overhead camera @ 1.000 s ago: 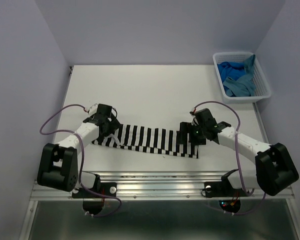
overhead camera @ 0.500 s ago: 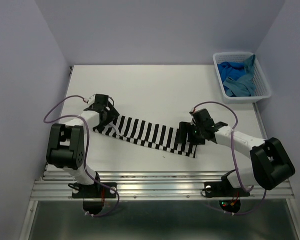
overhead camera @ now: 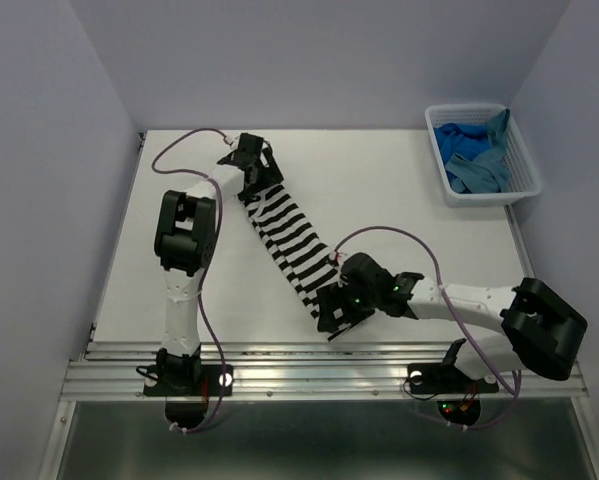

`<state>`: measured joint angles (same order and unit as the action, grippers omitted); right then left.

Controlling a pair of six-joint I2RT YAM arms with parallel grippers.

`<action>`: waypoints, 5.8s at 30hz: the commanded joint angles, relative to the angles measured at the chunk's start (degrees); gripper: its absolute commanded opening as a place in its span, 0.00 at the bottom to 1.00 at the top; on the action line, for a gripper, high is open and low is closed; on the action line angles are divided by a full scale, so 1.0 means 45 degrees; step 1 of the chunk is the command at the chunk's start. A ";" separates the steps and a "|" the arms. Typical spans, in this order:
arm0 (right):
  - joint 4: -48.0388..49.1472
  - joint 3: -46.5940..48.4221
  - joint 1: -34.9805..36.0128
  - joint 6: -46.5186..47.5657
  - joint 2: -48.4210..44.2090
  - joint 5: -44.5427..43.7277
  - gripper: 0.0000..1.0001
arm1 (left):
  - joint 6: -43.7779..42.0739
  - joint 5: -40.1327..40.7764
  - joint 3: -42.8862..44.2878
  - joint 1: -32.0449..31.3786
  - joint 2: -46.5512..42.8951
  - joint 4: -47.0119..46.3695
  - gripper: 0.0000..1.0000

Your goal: Fold and stack the tank tops

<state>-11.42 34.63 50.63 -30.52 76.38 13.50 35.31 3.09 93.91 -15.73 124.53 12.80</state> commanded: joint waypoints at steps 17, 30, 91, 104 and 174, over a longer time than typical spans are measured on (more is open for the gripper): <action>-0.0781 0.3123 0.3221 0.0864 0.1720 -0.0691 1.00 | -0.2279 -0.3186 0.7507 -0.0880 0.4261 0.0204 0.99; -0.3691 0.3263 0.2657 -0.1105 -0.1463 -0.4602 1.00 | -0.3139 -0.2917 0.6130 -0.1483 -0.0734 0.1394 0.99; -0.1739 0.2674 0.6148 0.8014 0.2560 -0.4836 0.14 | 0.5161 0.2711 -1.3700 -0.5236 -1.8005 0.3328 0.99; -0.4864 0.5818 0.6932 0.7115 0.1816 -0.6063 0.08 | 0.4908 0.2829 -1.3447 -0.5236 -1.8064 0.3193 0.99; -0.7325 0.8769 0.2731 1.1550 0.3790 0.0203 0.10 | -0.2768 -0.5298 -0.1827 -0.1213 -0.2792 -0.3100 0.98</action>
<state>-43.44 74.74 59.75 25.43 97.76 11.44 26.83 -20.03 81.21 -21.23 110.52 -0.60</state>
